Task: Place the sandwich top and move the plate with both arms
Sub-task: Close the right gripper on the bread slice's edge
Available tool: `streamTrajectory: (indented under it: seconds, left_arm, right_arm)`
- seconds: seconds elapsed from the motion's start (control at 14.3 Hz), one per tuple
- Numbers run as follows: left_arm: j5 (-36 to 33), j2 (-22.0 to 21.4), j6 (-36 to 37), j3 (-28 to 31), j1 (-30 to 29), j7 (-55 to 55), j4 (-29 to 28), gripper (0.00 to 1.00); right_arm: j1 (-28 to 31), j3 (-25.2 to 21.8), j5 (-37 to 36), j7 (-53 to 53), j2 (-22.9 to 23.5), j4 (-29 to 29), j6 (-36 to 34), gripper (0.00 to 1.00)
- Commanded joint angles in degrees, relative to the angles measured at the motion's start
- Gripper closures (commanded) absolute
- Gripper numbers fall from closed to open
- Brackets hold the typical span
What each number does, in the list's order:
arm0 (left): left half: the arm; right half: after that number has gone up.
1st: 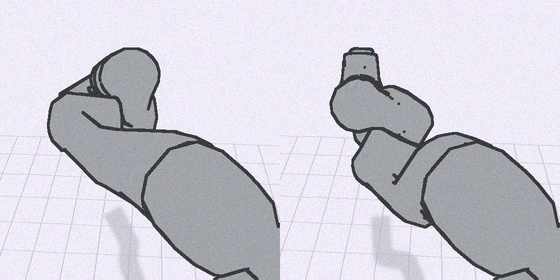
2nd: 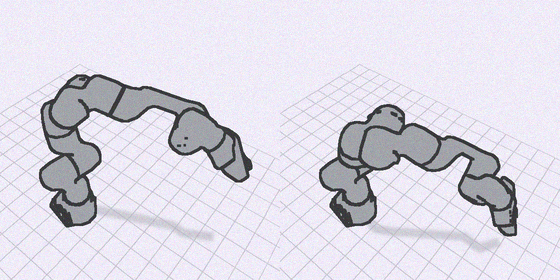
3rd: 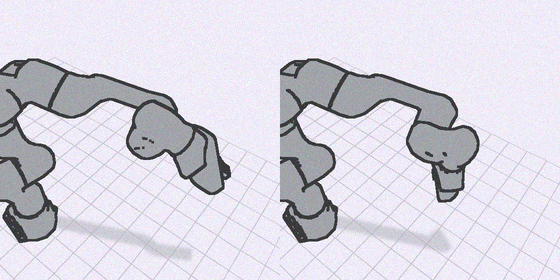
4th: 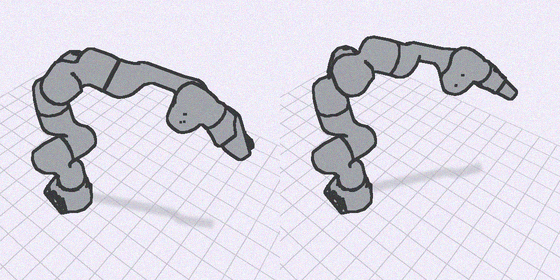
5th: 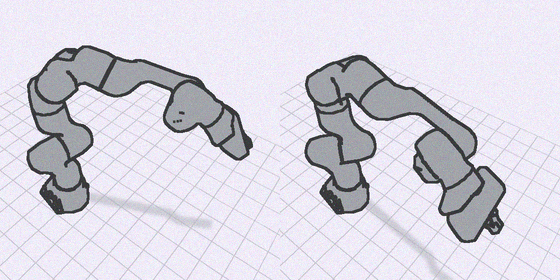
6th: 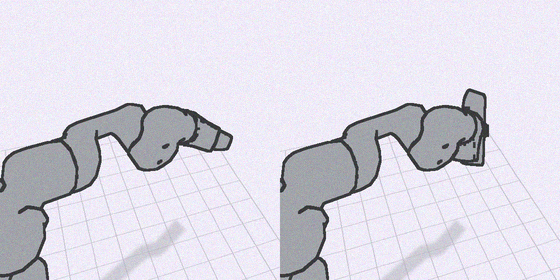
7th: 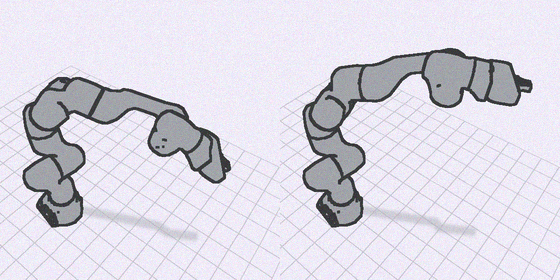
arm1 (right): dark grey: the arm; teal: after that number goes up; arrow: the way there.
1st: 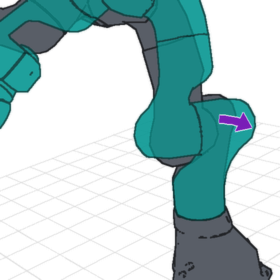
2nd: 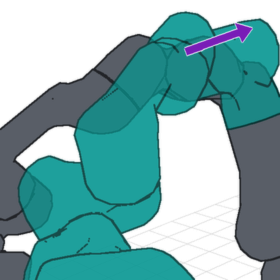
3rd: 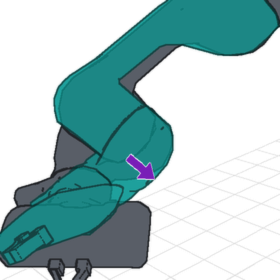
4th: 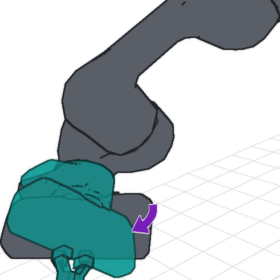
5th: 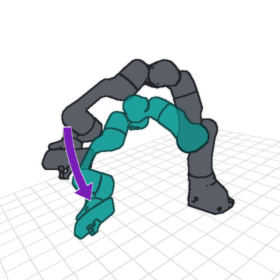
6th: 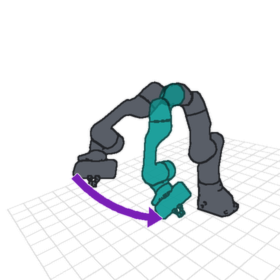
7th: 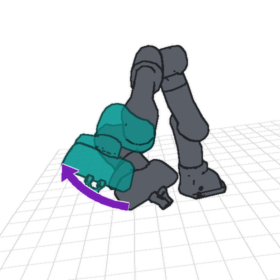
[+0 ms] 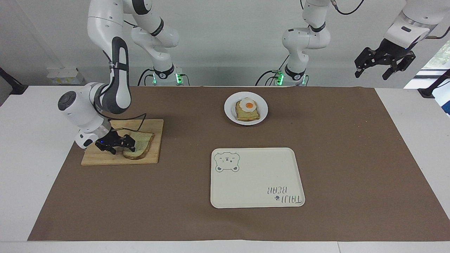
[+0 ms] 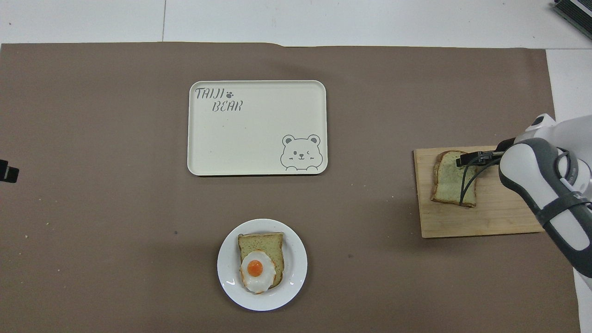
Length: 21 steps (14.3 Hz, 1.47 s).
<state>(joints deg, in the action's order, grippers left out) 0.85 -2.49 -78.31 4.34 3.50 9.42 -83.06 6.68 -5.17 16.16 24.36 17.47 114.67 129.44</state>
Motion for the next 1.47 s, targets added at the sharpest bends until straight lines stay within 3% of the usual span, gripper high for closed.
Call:
streamTrajectory:
  seconds: [0.0,0.07,0.21,0.35,0.63,1.05,1.4]
  left_arm:
    - [-0.76,-0.76,0.79,0.14,0.28,-0.11,-0.18,0.0]
    - [-0.76,-0.76,0.79,0.14,0.28,-0.11,-0.18,0.0]
    - [-0.76,-0.67,0.79,0.14,0.28,-0.11,-0.18,0.0]
    - [-0.76,-0.76,0.79,0.14,0.28,-0.11,-0.18,0.0]
    - [-0.76,-0.76,0.79,0.14,0.28,-0.11,-0.18,0.0]
    - [-0.76,-0.76,0.79,0.14,0.28,-0.11,-0.18,0.0]
    - [-0.76,-0.76,0.79,0.14,0.28,-0.11,-0.18,0.0]
  right_arm:
    - [0.44,0.25,1.68,5.24,-1.91,2.75,0.55,0.03]
    - [0.52,0.25,1.68,5.52,-1.91,2.75,0.55,0.2]
    - [0.44,0.25,1.68,5.43,-1.91,2.75,0.55,0.67]
    - [0.44,0.25,1.68,5.08,-1.91,2.66,0.55,0.99]
    - [-0.44,0.25,1.16,-0.18,-1.74,2.58,0.55,1.0]
    - [-0.44,0.34,-0.95,0.16,-1.3,1.44,0.2,1.0]
    - [-0.44,0.43,-2.45,0.07,-1.65,-3.13,-4.98,1.0]
